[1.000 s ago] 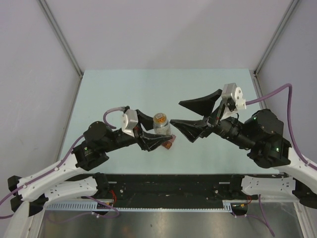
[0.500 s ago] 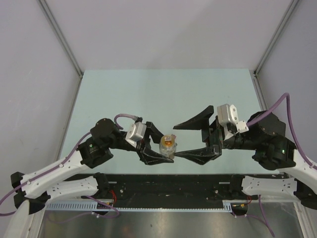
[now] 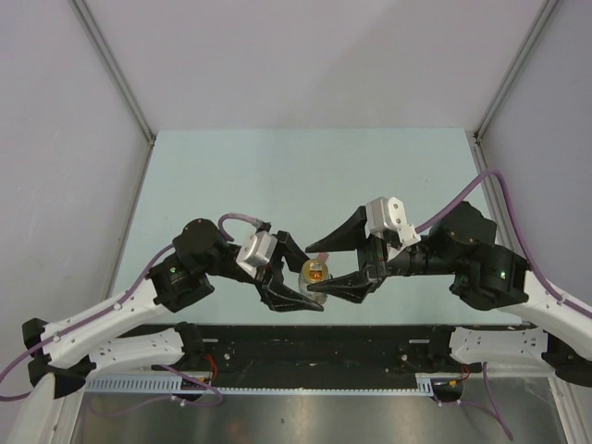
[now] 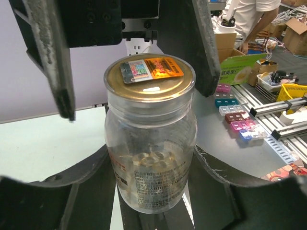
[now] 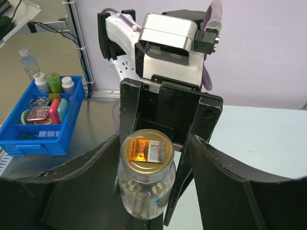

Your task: Sort the pills into containers

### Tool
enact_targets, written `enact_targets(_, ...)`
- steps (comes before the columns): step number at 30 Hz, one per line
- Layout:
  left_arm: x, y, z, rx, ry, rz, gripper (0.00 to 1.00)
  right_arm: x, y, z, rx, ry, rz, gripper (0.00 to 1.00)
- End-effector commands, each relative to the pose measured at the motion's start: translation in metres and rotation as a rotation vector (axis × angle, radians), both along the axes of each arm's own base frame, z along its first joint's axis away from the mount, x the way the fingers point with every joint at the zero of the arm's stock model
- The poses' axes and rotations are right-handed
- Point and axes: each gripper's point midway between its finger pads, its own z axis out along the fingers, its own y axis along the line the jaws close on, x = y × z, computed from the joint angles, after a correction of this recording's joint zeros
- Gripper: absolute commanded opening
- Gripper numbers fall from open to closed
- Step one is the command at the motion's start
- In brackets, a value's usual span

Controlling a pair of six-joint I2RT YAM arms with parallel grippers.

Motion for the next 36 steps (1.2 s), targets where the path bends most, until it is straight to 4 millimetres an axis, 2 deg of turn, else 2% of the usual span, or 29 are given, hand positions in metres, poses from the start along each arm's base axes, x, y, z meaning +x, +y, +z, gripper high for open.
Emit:
enact_targets(1, -0.007, 0.005, 0.022, -0.060, -0.065, -0.032, 0.00, -0.004, -0.001, 0.006, 0.014, -0.019, 0.020, 0.61)
enact_targets(2, -0.006, 0.004, 0.022, -0.058, -0.065, -0.031, 0.01, -0.004, -0.001, 0.005, 0.012, -0.019, 0.025, 0.58)
enact_targets(5, -0.005, 0.005, 0.022, -0.060, -0.068, -0.023, 0.00, -0.006, -0.001, 0.005, 0.009, -0.018, 0.035, 0.41)
enact_targets(6, -0.005, 0.004, 0.021, -0.059, -0.068, -0.021, 0.00, -0.006, -0.001, 0.004, 0.008, -0.017, 0.036, 0.25)
enact_targets(7, -0.004, 0.004, 0.021, -0.059, -0.070, -0.016, 0.00, -0.007, -0.001, 0.004, 0.006, -0.012, 0.036, 0.19)
enact_targets(9, -0.001, 0.005, 0.022, -0.065, -0.070, 0.008, 0.00, -0.008, -0.001, 0.001, -0.004, -0.010, 0.044, 0.10)
enact_targets(12, 0.007, 0.007, 0.025, -0.080, -0.069, 0.069, 0.00, -0.008, -0.002, -0.002, -0.016, -0.001, 0.043, 0.03)
enact_targets(16, 0.027, 0.012, 0.029, -0.107, -0.057, 0.210, 0.01, -0.005, -0.003, -0.004, -0.024, 0.023, 0.018, 0.00)
enact_targets(21, 0.056, 0.024, 0.038, -0.153, -0.044, 0.412, 0.00, 0.009, -0.001, -0.005, -0.030, 0.079, -0.061, 0.00)
enact_targets(26, 0.066, 0.032, 0.042, -0.174, -0.034, 0.489, 0.01, 0.028, 0.001, -0.005, -0.020, 0.129, -0.167, 0.00)
enact_targets(36, 0.077, 0.036, 0.040, -0.176, -0.016, 0.556, 0.00, 0.050, 0.015, -0.003, 0.018, 0.260, -0.272, 0.00)
